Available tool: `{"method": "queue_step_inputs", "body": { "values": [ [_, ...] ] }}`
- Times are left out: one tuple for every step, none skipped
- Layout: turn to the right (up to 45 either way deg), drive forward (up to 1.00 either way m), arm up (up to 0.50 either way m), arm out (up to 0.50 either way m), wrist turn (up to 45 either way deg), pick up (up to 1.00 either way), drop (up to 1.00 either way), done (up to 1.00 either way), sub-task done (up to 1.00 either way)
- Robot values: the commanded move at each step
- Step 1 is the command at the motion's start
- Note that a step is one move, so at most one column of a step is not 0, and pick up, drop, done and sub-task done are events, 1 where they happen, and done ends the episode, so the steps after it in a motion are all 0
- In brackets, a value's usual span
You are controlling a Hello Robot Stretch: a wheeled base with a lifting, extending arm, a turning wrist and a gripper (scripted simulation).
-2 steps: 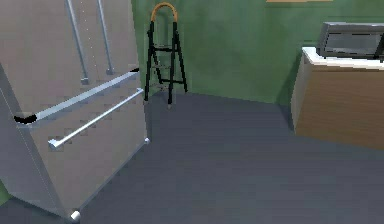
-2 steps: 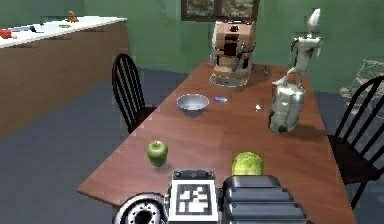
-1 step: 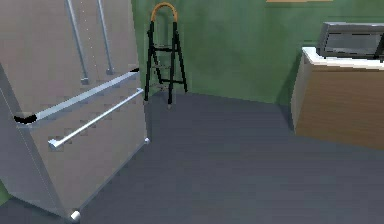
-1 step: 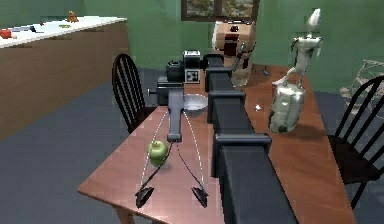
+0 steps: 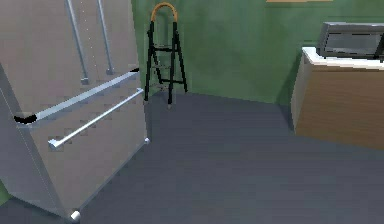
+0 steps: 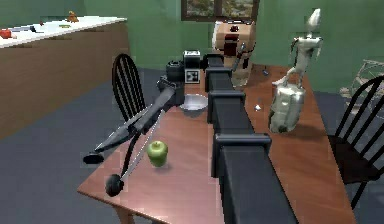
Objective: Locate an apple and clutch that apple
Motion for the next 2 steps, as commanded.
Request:
{"method": "queue_step_inputs", "body": {
  "values": [
    [0.0,0.0,0.0,0.0,45.0,0.0,0.0,0.0,0.0],
    [0.0,0.0,0.0,0.0,45.0,0.0,0.0,0.0,0.0]
  ]
}}
